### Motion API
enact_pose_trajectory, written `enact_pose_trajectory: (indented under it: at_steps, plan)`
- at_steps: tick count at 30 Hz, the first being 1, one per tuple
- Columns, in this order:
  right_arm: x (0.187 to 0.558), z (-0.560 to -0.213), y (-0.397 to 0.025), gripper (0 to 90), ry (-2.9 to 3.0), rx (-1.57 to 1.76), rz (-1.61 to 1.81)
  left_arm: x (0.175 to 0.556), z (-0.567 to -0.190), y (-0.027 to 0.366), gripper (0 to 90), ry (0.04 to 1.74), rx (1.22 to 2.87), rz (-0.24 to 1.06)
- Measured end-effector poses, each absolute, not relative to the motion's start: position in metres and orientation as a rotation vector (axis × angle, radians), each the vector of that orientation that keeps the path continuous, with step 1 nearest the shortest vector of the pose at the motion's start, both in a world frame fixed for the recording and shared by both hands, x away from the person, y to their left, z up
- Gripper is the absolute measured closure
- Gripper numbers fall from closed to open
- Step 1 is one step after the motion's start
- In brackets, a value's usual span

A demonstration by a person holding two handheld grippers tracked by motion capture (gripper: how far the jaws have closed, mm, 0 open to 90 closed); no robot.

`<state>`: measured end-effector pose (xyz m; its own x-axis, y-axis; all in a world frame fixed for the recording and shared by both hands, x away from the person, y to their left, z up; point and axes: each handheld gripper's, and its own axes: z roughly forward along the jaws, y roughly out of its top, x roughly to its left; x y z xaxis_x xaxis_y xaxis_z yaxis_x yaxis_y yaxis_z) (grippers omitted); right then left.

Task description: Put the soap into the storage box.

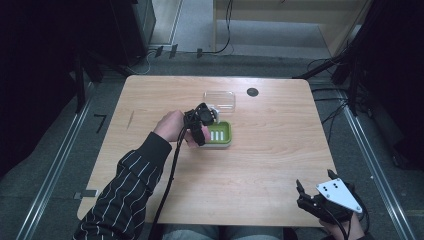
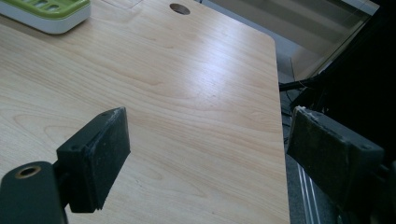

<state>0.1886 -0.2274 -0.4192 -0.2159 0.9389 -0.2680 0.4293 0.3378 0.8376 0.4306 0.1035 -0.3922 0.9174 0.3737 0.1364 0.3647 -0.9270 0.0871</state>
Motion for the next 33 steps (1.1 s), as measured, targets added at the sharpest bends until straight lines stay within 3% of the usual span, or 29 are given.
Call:
enact_pose_trajectory:
  at_steps: [33]
  plan:
    - [0.189,-0.419,-0.227,13.9,1.797,1.218,0.794,0.450,-0.404,0.072,38.4,0.368,3.055,0.267]
